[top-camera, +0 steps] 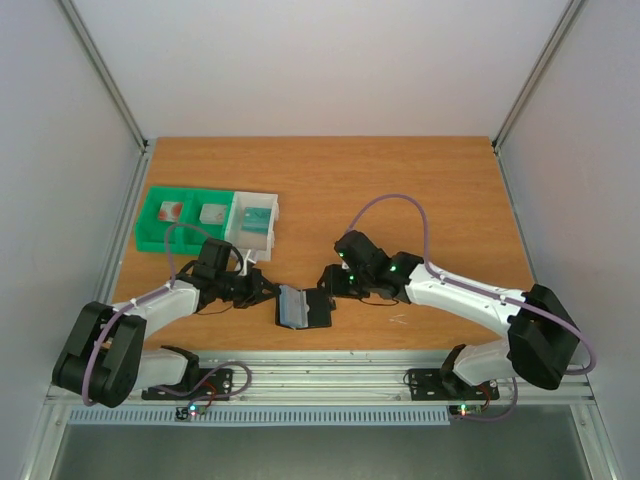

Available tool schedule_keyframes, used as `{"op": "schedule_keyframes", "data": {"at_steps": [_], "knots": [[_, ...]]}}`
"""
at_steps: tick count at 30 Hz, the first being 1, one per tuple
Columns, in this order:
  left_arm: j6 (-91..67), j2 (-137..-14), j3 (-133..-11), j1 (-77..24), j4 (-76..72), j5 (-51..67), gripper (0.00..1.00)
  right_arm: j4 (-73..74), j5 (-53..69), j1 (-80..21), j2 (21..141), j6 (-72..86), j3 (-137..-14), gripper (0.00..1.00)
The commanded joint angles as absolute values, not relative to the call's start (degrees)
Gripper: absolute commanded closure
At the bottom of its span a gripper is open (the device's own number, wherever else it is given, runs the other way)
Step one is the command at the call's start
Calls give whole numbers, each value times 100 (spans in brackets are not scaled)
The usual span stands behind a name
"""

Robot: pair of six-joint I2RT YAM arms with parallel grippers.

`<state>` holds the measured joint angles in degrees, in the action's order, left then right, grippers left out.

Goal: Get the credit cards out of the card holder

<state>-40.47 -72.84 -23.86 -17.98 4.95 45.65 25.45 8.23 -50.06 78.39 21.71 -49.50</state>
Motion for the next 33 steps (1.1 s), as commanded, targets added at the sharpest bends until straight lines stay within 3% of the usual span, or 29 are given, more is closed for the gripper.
{"op": "schedule_keyframes", "data": {"at_steps": [1,4,8,10,33], "knots": [[-4047,-7225,-2360,-1787,220,4627,99,2508,1299,-5076,7796,2057,-5217,51],[-4068,-7203,-2364,-1786,216,4618,100,2370,1440,-5212,8111,2065,-5384,45],[-4070,-7200,-2364,-1784,220,4631,100,2226,1633,-5419,8624,2065,-5680,25],[-4075,-7197,-2358,-1790,220,4634,100,2216,1654,-5489,8897,2074,-5795,21],[-4052,-7141,-2364,-1785,258,4675,100,2188,1845,-5537,9873,2030,-6049,30]]}}
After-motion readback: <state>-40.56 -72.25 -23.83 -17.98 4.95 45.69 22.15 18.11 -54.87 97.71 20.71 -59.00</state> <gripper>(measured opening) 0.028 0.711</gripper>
